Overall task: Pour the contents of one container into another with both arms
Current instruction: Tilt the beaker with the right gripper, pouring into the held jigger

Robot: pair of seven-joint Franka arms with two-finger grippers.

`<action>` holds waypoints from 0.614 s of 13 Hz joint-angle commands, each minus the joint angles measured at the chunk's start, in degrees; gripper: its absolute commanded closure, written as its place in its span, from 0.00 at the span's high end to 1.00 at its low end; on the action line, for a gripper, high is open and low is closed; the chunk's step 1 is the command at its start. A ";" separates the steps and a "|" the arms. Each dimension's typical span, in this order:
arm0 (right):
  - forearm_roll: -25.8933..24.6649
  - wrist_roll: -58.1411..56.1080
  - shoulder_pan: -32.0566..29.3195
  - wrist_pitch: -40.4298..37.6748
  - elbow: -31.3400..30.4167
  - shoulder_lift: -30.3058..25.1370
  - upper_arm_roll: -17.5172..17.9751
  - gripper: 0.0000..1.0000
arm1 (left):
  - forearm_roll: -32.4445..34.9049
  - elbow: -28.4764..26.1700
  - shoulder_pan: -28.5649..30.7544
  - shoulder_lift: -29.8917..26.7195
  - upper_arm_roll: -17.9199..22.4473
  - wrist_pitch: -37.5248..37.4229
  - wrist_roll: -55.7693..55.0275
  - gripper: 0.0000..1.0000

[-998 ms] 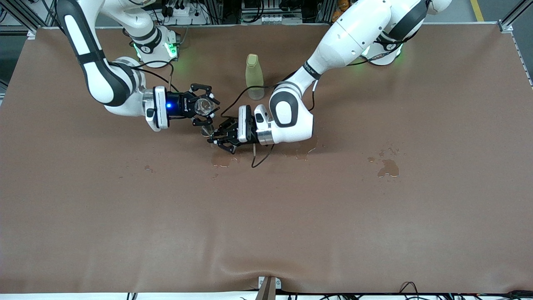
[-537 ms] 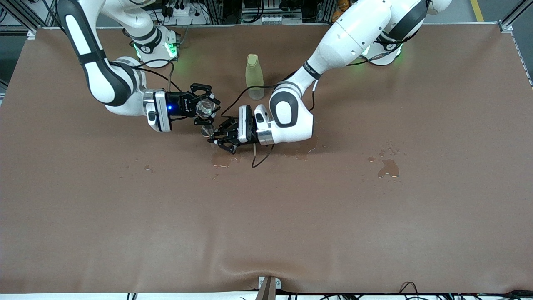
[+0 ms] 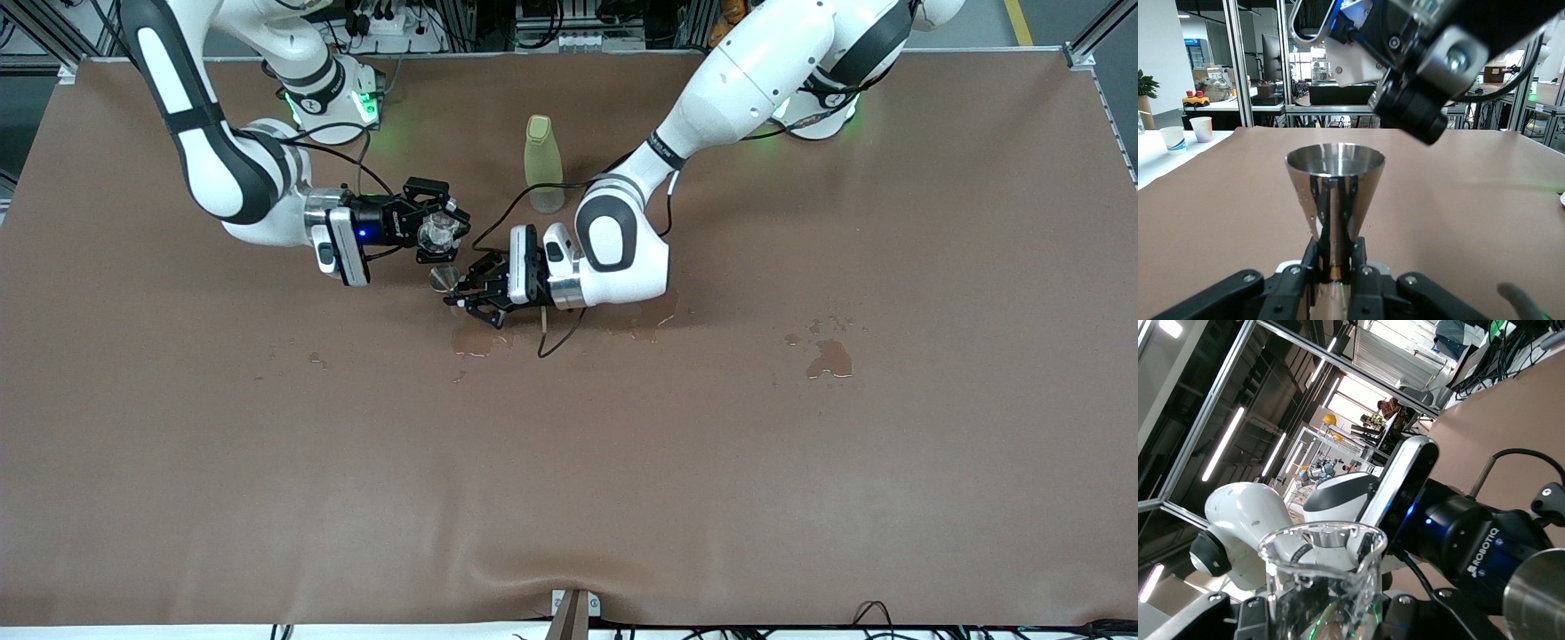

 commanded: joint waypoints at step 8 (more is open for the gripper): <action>-0.07 12.93 0.25 0.82 -2.28 -3.91 -0.33 0.00 | -1.58 -0.71 0.04 -0.55 -0.12 0.72 1.44 0.00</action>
